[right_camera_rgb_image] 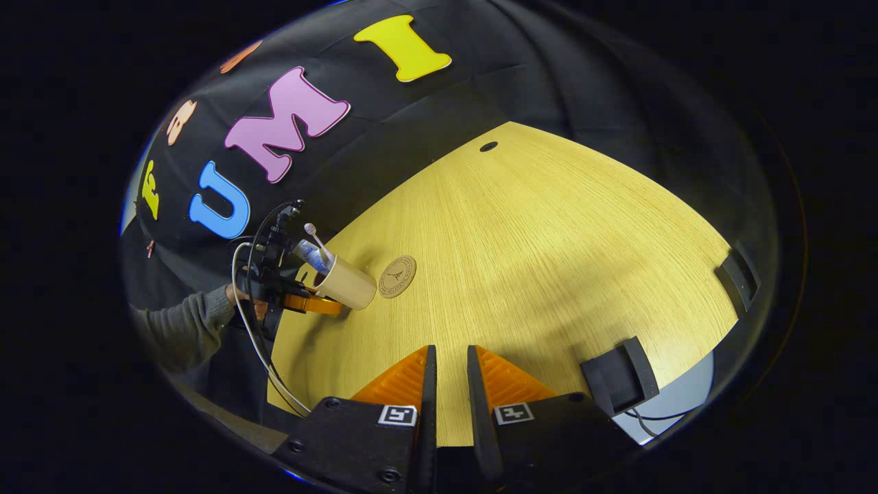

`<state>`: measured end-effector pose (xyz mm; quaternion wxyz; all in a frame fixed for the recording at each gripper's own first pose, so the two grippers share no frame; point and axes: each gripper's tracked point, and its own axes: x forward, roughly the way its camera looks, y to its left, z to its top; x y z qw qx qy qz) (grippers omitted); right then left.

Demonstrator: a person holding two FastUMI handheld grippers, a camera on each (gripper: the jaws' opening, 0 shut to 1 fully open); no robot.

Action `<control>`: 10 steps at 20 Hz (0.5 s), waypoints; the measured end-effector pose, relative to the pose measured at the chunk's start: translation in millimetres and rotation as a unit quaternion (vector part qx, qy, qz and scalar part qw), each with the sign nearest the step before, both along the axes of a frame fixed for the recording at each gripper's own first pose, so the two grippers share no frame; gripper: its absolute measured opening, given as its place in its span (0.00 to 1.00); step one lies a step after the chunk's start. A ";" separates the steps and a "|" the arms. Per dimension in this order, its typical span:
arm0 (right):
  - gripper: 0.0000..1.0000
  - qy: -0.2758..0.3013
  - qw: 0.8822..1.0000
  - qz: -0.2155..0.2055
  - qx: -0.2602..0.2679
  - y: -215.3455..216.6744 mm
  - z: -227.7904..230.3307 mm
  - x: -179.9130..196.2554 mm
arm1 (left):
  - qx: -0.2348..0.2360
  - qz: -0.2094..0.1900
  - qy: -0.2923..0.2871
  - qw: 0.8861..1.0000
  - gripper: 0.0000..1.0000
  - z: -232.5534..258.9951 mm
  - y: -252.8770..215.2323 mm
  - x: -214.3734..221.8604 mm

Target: Put the toothbrush and toothpaste on the desktop into the cup, then pick up the cup and place it on the coaster on the desktop.

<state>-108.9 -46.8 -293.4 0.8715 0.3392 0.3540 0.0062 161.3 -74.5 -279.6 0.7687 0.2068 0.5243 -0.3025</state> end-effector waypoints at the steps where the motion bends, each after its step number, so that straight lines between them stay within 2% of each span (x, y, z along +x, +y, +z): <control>1: 0.26 0.000 1.000 0.000 0.000 -0.6 -0.4 0.6 | -0.004 0.002 -0.005 1.000 0.28 2.4 0.0 -0.1; 2: 0.26 0.001 1.000 0.002 0.001 -0.1 -0.6 -0.3 | -0.007 0.002 -0.012 1.000 0.28 6.0 -0.7 0.9; 3: 0.26 0.000 1.000 0.004 0.001 0.6 -1.3 -0.1 | -0.009 0.002 -0.018 1.000 0.33 10.0 -1.1 1.7; 4: 0.26 0.000 1.000 0.005 0.001 0.7 -1.5 1.3 | -0.010 0.000 -0.021 1.000 0.28 13.8 -2.1 1.2; 8: 0.26 -0.004 1.000 0.010 0.003 0.8 -1.4 4.7 | -0.019 -0.010 -0.026 0.999 0.28 28.3 -17.4 -4.7; 10: 0.26 -0.005 1.000 0.010 0.005 -1.6 -2.0 3.2 | -0.020 -0.018 -0.026 0.999 0.32 32.9 -30.7 -6.8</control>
